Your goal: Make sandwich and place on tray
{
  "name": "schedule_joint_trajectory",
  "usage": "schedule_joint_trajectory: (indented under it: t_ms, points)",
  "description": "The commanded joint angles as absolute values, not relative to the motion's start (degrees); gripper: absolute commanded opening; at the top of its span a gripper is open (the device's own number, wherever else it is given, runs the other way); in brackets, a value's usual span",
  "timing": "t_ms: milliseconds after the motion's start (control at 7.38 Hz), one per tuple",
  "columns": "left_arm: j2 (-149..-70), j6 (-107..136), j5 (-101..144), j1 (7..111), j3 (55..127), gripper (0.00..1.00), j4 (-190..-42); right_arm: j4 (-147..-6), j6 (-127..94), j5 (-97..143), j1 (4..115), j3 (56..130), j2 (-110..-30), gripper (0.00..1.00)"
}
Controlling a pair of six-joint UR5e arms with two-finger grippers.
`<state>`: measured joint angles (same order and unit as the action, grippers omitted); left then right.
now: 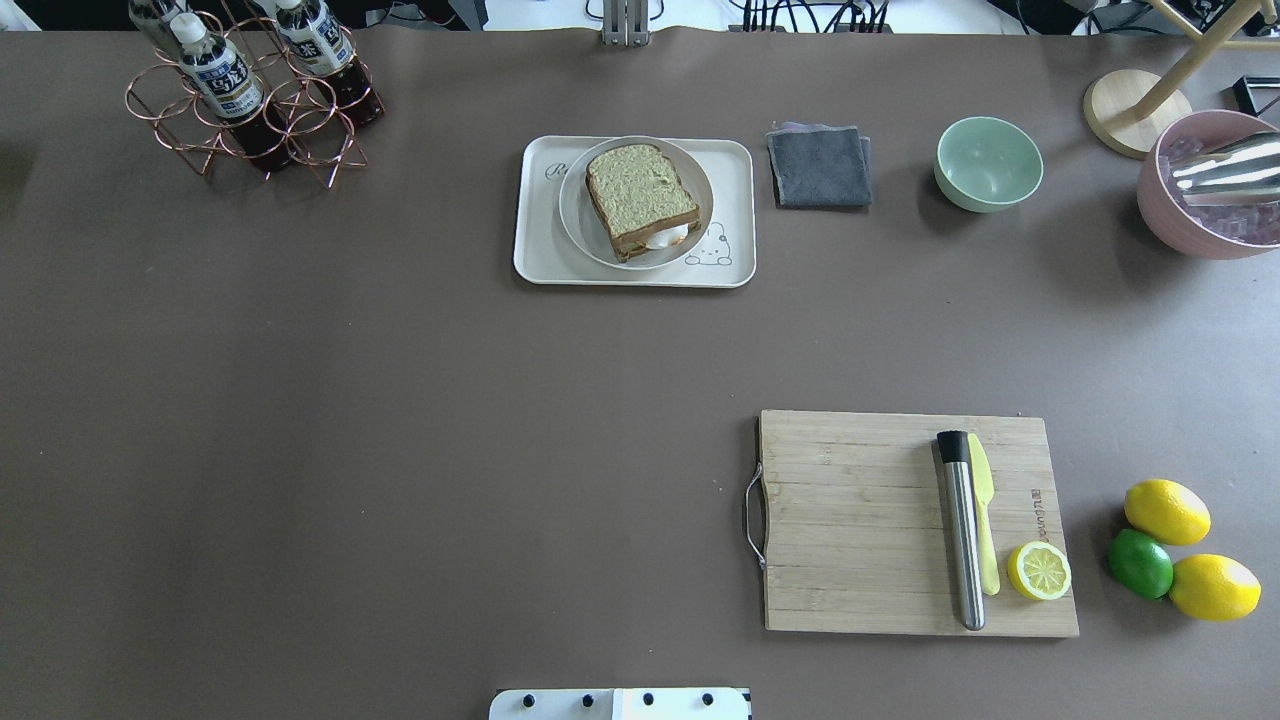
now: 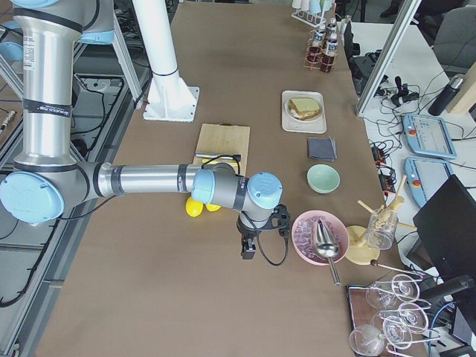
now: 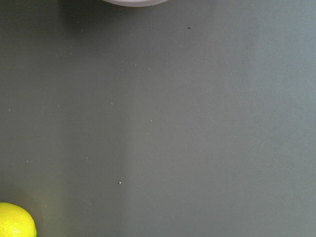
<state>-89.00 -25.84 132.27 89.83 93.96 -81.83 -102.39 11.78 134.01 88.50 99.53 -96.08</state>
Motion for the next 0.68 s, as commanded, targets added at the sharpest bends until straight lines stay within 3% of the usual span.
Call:
schedule_joint_trajectory:
  t_ms: [0, 542]
  points:
    - [-89.3, -25.8, 132.3, 89.8, 93.9, 0.98, -81.8, -102.4, 11.8, 133.9, 88.4, 99.3, -96.0, 1.00]
    - [-89.9, -25.8, 132.4, 89.7, 93.1, 0.98, -81.9, -102.4, 11.8, 133.9, 88.4, 99.4, -96.0, 1.00]
